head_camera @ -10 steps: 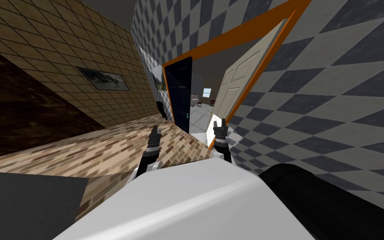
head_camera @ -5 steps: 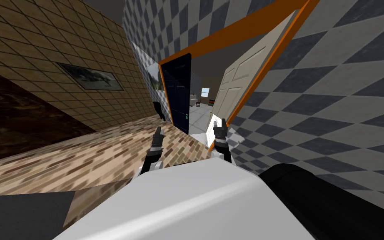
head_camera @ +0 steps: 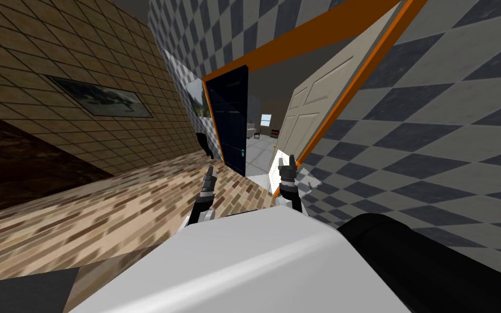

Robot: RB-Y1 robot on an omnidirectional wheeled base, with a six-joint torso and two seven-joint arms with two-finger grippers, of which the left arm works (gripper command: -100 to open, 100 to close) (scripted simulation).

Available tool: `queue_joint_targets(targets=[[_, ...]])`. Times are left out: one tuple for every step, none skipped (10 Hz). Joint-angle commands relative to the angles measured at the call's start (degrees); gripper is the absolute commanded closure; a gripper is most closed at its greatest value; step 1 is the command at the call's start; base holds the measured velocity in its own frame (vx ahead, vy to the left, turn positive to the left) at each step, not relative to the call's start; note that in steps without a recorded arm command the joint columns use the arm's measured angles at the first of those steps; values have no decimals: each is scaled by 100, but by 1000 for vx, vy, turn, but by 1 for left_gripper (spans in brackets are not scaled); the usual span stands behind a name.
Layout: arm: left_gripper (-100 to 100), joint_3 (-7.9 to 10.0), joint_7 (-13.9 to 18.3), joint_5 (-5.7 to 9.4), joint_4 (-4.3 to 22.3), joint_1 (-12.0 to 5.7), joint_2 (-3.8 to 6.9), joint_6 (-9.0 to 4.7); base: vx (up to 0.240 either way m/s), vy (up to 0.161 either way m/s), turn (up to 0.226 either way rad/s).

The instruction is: Push the door open

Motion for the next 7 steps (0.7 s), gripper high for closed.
queue_joint_targets(targets=[[-100, -29, -2, 43, 171, -82, 15, -25, 95, 31, -70], [-100, -54, -8, 65, 262, -117, 21, -41, 87, 25, -58], [-100, -104, -19, 110, 445, -188, 32, -74, 118, 35, -102], [-100, -129, -24, 133, 536, -223, 38, -90, 138, 58, -92], [-100, -181, -36, 179, 725, -296, 45, -124, 161, 57, -134], [-100, -208, -42, 203, 822, -334, 48, -142, 143, 71, -71], [-100, -234, -47, 227, 919, -372, 51, -159, 111, 46, -51]])
